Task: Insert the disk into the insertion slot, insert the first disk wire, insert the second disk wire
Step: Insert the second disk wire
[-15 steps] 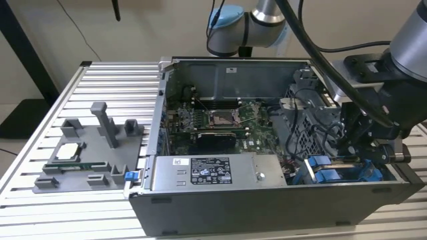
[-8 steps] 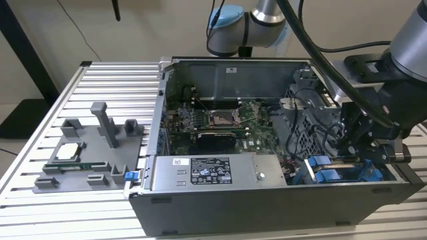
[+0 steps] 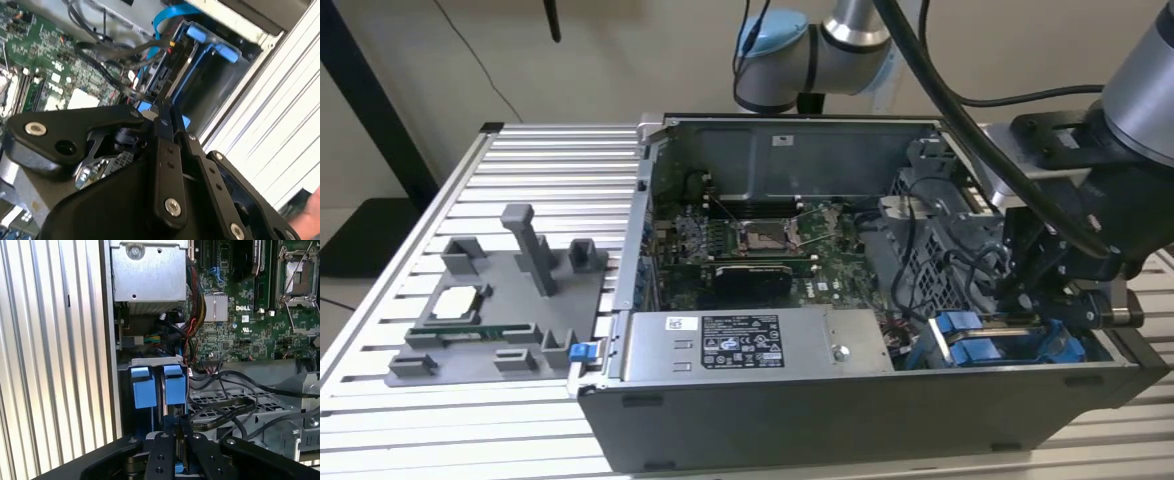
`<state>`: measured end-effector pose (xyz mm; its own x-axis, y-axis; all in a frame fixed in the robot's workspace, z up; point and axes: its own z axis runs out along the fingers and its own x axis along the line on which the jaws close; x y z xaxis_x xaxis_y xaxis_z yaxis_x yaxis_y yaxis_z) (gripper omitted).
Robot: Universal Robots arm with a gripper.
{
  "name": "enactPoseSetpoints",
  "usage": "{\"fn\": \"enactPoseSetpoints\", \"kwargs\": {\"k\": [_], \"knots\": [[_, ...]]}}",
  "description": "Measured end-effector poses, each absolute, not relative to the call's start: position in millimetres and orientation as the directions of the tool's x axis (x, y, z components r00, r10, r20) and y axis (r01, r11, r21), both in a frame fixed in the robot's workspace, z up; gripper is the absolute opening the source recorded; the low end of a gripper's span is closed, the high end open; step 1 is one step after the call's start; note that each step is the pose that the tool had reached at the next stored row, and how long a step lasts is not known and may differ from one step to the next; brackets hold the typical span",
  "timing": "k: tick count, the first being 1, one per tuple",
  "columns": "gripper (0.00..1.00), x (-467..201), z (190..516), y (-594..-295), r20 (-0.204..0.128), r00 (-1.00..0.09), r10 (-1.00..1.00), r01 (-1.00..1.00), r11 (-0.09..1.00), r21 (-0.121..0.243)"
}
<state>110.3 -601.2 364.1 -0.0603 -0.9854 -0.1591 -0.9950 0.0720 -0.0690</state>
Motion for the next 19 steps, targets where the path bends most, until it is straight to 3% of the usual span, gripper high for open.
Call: {"fn": "enactPoseSetpoints", "kwargs": {"k": [19], "knots": [[0.0, 124, 341, -590, -0.159, -0.06, -0.985, -0.995, 0.072, -0.067]]}}
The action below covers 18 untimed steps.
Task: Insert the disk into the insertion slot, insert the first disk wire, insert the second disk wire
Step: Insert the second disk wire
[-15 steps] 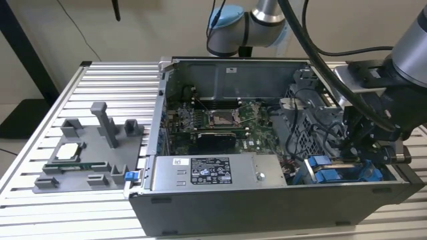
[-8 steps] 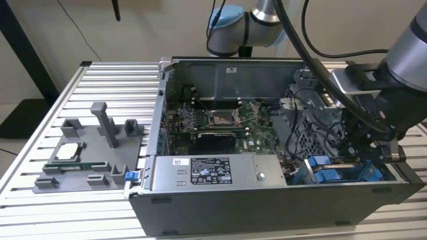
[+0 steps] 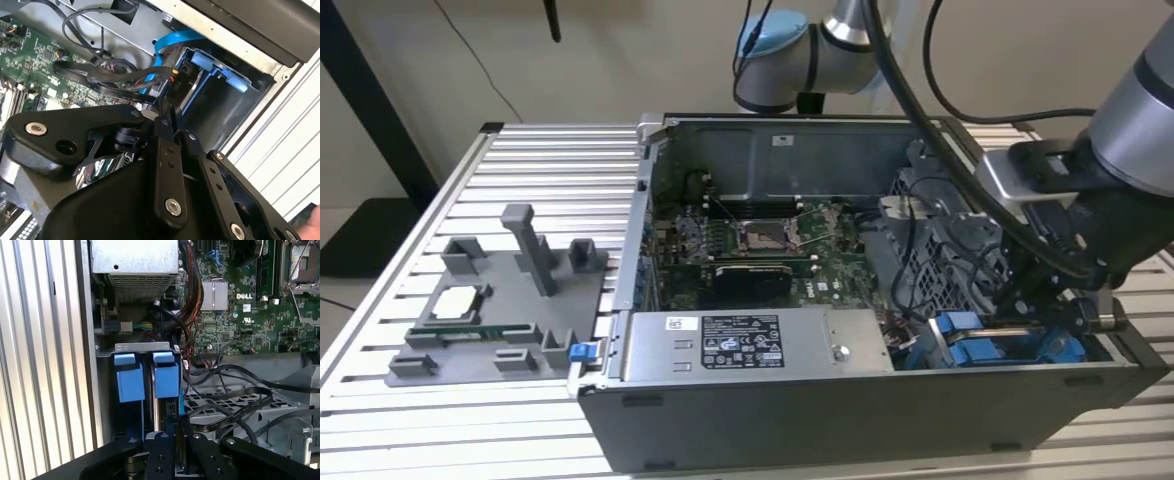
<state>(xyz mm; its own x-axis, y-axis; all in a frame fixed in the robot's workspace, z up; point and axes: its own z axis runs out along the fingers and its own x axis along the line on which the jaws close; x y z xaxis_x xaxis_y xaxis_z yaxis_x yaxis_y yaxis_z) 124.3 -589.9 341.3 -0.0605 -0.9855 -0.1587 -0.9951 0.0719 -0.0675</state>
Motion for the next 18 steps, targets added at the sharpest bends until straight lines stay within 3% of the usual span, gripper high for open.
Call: {"fn": "enactPoseSetpoints", "kwargs": {"k": [7, 8, 18], "knots": [[0.0, 125, 336, -590, -0.159, -0.061, -0.985, -0.995, 0.072, -0.068], [1.0, 125, 339, -590, -0.16, -0.061, -0.985, -0.995, 0.072, -0.067], [1.0, 125, 385, -590, -0.16, -0.061, -0.985, -0.995, 0.072, -0.067]]}}
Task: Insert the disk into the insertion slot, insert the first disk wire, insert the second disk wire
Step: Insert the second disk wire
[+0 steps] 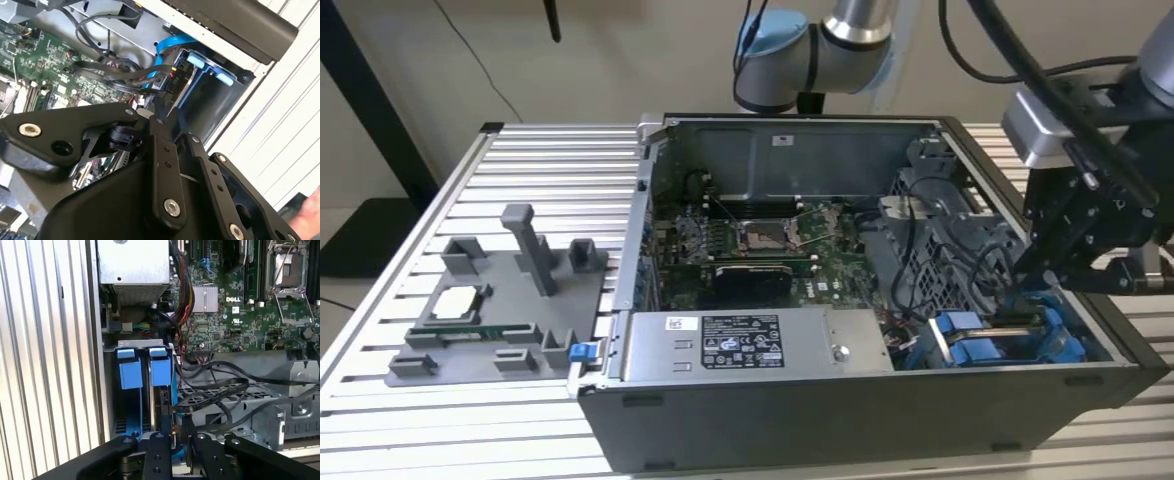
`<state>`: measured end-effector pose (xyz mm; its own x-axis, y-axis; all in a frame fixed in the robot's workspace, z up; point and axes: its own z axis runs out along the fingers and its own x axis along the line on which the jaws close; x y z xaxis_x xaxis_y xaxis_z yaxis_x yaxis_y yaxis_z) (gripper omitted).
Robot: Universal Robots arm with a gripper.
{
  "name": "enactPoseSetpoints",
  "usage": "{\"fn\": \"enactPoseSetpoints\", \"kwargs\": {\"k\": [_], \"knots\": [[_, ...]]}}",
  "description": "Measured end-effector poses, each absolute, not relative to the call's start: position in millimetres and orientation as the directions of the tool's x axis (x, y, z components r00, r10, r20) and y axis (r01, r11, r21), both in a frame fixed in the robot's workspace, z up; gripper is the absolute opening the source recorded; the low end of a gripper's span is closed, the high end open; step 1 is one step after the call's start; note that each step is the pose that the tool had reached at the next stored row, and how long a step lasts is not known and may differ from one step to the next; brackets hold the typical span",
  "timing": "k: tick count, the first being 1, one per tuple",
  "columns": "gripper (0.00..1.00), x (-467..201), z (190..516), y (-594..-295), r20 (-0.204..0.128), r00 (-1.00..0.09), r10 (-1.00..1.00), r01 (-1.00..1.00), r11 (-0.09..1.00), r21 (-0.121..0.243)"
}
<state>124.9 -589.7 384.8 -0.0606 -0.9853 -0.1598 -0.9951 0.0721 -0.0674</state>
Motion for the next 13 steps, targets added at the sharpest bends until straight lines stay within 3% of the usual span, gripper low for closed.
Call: {"fn": "enactPoseSetpoints", "kwargs": {"k": [13], "knots": [[1.0, 125, 400, -590, -0.16, -0.061, -0.985, -0.995, 0.072, -0.067]]}}
